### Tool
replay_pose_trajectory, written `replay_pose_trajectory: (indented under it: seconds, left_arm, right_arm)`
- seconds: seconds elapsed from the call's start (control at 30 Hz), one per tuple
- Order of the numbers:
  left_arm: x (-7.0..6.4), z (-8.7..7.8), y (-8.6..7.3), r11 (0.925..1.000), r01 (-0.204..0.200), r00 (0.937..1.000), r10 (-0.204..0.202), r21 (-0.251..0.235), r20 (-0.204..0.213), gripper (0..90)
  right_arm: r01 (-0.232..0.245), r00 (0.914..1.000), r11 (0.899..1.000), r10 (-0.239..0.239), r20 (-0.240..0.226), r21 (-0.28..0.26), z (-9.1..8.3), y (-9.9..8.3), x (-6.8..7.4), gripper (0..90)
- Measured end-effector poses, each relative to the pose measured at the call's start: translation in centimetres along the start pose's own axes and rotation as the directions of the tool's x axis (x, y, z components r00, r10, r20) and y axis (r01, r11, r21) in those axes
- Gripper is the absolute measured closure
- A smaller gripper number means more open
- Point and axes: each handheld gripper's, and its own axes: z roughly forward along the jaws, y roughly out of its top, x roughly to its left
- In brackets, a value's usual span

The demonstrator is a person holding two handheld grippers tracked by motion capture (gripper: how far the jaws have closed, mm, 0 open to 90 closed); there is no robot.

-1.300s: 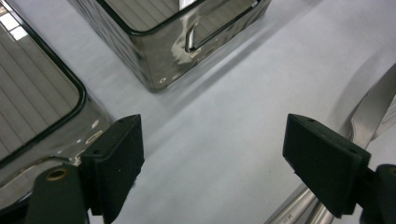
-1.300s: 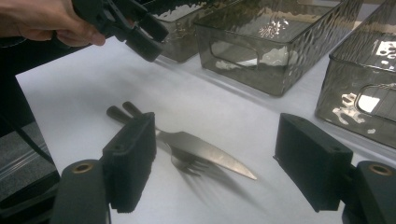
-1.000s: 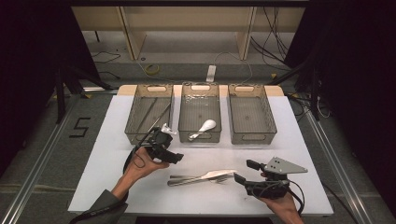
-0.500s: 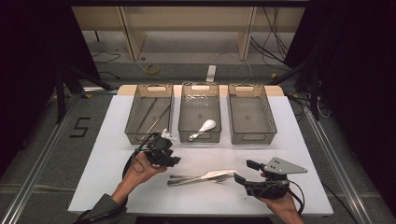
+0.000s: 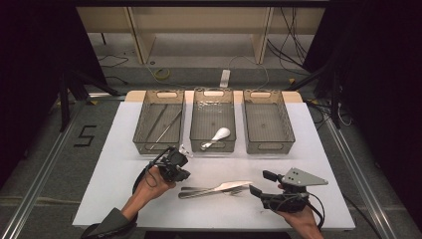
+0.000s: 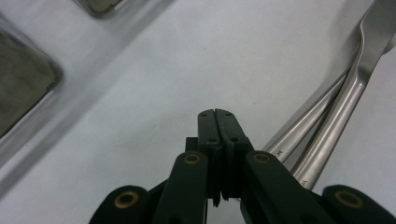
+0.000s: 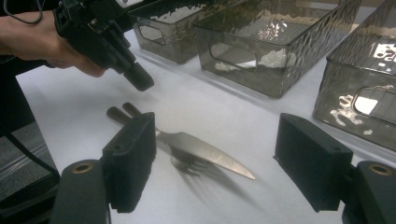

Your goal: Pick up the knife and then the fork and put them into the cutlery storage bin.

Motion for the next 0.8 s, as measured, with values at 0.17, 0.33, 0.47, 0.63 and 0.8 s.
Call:
replay_pose_trajectory:
  seconds: [0.17, 0.33, 0.47, 0.63, 0.8]
  left_arm:
    - [-0.26, 0.66, -0.13, 0.9992, -0.013, 0.9999, 0.013, 0.038, 0.009, 88.8]
    - [-0.35, 0.81, -0.23, 0.9982, -0.025, 0.9997, 0.025, 0.055, 0.008, 88.8]
    - [-0.27, 0.75, -0.28, 0.9975, -0.028, 0.9995, 0.027, 0.064, 0.016, 88.9]
    - [-0.35, 0.69, -0.33, 0.9964, -0.03, 0.9992, 0.028, 0.08, 0.029, 89.0]
    - [-0.6, 0.55, -0.38, 0.9934, -0.044, 0.9981, 0.039, 0.106, 0.047, 89.0]
  right_arm:
    - [-0.004, 1.0, 1.0, 0.004, 0.001, 0.001, 0.02, -0.05, -0.08, 30.0]
    - [0.002, 1.0, 1.0, -0.002, 0.002, 0.002, 0.1, -0.03, 0.07, 30.0]
    - [0.005, 1.0, 1.0, -0.005, 0.004, 0.005, 0.14, -0.02, 0.14, 30.0]
    - [0.004, 1.0, 1.0, -0.005, 0.005, 0.01, 0.16, -0.03, 0.16, 29.9]
    - [0.006, 1.0, 1.0, -0.006, 0.007, 0.007, 0.12, -0.03, 0.12, 29.9]
